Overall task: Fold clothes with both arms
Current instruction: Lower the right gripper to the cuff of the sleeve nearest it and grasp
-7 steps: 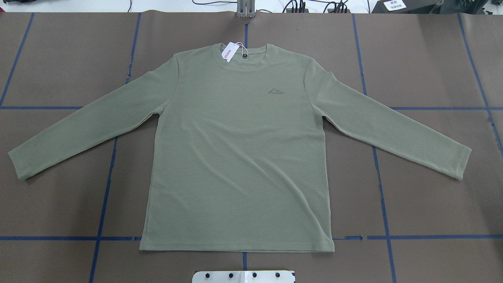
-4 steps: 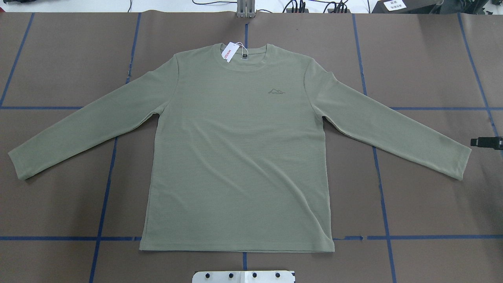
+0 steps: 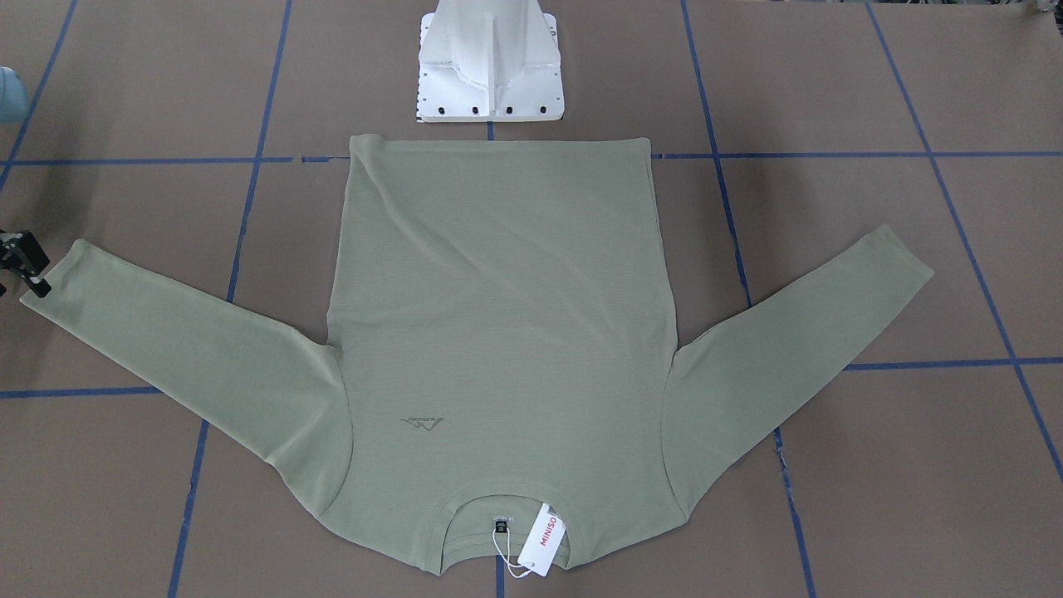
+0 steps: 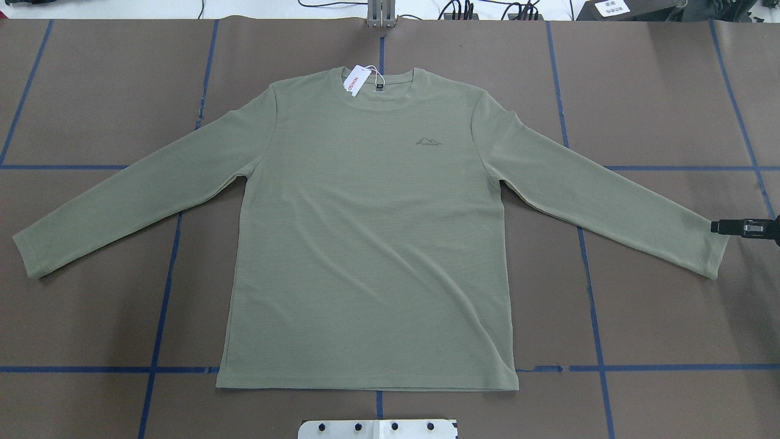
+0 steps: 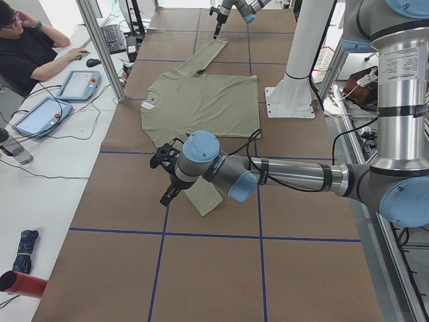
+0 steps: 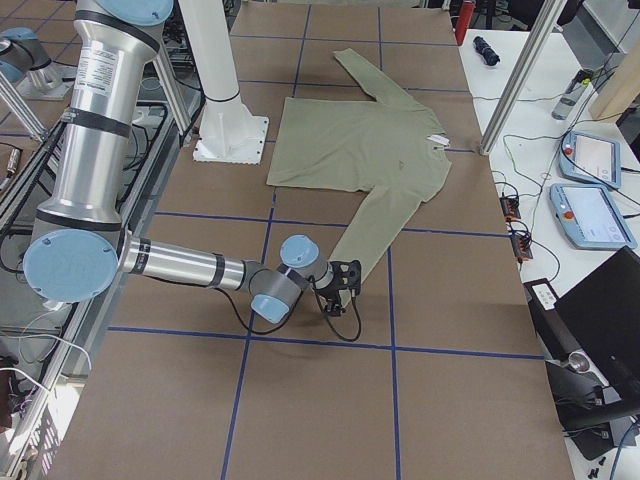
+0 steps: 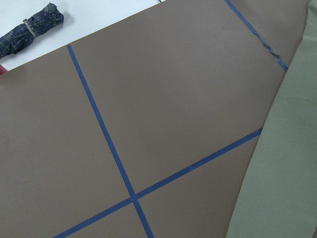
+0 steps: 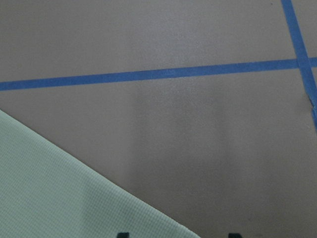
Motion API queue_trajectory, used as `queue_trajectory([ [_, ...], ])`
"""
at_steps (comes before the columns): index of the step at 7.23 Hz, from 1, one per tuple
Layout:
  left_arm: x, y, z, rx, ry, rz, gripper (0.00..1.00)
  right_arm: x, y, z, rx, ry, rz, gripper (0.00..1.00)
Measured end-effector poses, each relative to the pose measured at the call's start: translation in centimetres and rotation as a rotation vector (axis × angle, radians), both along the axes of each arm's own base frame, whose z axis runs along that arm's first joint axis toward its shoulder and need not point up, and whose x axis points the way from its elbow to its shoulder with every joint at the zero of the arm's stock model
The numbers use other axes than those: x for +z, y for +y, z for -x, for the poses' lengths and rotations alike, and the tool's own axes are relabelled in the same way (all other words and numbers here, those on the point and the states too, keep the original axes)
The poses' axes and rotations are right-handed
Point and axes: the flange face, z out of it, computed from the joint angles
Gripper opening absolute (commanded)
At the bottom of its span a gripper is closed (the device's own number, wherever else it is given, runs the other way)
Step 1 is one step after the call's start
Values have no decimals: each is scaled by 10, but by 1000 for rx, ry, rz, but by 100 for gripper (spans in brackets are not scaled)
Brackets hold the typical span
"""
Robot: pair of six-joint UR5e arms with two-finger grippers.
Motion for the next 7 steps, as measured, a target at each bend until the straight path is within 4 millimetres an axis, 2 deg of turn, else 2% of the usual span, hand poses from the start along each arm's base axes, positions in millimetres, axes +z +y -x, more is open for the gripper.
queue_trajectory([
  [3, 0, 0, 0, 1, 0, 0, 100, 9, 5, 2, -9, -9, -9, 66],
  [4, 0, 0, 0, 1, 0, -1, 100, 9, 4, 4, -12, -10, -11, 57],
  [6, 0, 0, 0, 0, 0, 0, 100, 7, 3, 7, -14, -14, -15, 19],
  [7, 1, 0, 1, 0, 1, 1, 100, 7, 2, 7, -14, -14, -16, 11],
])
